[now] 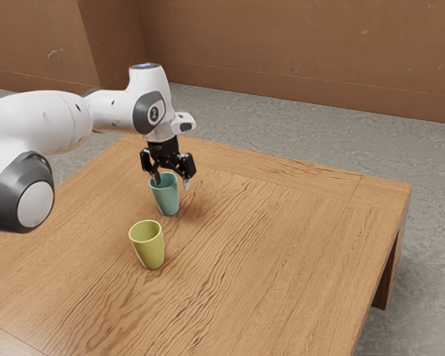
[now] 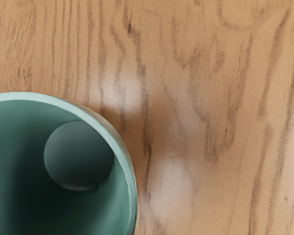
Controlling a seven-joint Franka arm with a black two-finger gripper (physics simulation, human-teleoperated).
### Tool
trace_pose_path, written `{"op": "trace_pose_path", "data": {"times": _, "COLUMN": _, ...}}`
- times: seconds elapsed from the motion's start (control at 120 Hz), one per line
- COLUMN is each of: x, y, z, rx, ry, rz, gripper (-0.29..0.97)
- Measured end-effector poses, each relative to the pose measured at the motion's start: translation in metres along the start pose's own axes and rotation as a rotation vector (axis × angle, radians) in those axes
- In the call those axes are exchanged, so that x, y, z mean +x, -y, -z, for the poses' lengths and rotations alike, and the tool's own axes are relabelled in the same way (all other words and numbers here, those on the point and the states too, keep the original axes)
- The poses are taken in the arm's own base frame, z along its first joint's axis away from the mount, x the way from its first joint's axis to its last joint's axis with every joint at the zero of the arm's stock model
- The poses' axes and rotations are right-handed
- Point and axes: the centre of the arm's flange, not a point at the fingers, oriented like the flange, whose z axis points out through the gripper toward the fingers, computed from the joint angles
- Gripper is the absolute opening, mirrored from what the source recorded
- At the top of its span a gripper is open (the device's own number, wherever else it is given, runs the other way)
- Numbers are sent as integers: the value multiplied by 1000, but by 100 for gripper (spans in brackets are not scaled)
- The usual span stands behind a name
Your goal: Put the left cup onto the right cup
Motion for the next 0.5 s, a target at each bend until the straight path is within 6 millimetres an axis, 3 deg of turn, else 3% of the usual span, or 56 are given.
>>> {"op": "trace_pose_path", "data": {"times": 0.5, "x": 3, "y": 0, "z": -16, "rx": 12, "ry": -9, "rz": 12, "gripper": 66}}
